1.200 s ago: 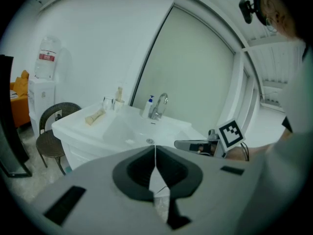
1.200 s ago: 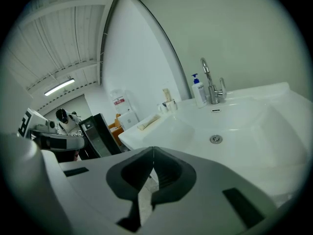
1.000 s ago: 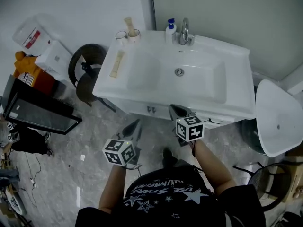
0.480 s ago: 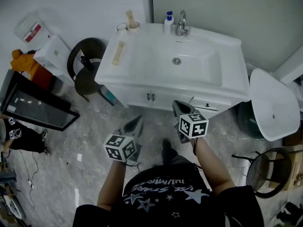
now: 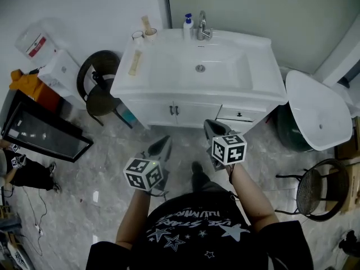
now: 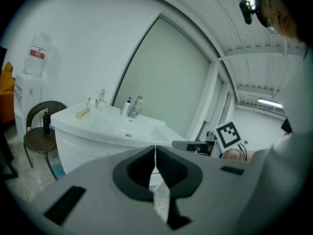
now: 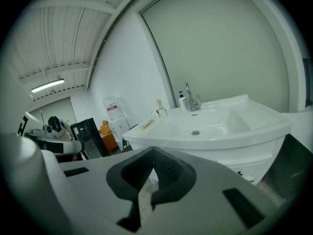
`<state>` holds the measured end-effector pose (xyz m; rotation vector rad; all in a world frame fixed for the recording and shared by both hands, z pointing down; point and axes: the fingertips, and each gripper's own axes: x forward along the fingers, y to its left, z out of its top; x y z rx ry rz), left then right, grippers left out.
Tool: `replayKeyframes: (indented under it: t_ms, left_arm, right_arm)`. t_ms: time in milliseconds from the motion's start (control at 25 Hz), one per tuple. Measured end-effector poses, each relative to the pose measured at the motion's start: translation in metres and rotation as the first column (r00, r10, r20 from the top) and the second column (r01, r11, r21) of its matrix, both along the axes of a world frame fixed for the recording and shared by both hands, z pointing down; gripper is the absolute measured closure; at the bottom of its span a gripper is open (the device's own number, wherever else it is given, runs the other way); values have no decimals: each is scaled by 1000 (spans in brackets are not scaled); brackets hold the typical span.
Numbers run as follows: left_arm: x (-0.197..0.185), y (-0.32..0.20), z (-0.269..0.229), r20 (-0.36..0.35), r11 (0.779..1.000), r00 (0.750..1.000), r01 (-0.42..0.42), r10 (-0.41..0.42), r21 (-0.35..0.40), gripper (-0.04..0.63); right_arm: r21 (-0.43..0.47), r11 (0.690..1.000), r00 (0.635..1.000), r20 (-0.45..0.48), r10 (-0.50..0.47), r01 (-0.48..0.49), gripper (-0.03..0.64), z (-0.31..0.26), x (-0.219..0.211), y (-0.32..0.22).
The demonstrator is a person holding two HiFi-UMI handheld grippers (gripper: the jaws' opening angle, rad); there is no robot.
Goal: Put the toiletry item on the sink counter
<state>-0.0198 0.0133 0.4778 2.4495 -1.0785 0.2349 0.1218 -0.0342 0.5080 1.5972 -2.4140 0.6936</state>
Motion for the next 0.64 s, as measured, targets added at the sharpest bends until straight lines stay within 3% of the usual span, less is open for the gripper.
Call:
replayKeyframes:
  t_ms: [640]
  left_arm:
    - [-6,67,8,-4,999,999,-39,39,-4,575]
  right_arm:
    - [-12,999,999,-11,38,-38,603,13,-4,76]
